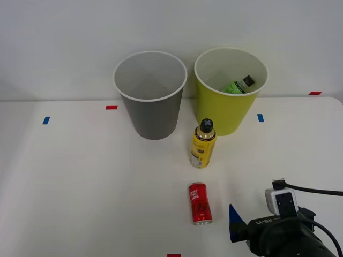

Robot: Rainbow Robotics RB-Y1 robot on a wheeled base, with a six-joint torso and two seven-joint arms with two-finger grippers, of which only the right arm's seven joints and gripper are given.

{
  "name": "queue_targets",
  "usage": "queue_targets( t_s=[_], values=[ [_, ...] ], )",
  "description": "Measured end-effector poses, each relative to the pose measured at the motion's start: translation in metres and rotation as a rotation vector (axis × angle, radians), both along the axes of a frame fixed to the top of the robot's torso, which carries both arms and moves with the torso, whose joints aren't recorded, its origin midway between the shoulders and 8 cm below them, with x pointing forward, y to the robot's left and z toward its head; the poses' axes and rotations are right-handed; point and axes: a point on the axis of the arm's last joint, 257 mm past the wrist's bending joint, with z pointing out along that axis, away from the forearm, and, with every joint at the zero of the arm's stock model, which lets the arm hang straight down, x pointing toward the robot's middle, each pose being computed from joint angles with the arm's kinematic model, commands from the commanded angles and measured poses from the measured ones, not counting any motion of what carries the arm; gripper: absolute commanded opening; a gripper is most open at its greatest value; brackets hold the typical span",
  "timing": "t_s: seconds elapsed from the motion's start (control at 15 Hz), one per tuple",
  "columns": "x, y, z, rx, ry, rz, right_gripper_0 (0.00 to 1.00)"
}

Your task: Put cans in the gray bin, plastic bottles in the light green bin

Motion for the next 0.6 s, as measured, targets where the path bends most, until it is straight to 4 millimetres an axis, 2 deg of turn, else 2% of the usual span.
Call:
queue_targets(
  t_s=[0.33,0.6],
  values=[
    [-0.010,0.007,-0.018,0.097,0.159,-0.090,0.98],
    [0.008,0.027,-0.005,0.171,0.150,-0.075,0.98]
  ],
)
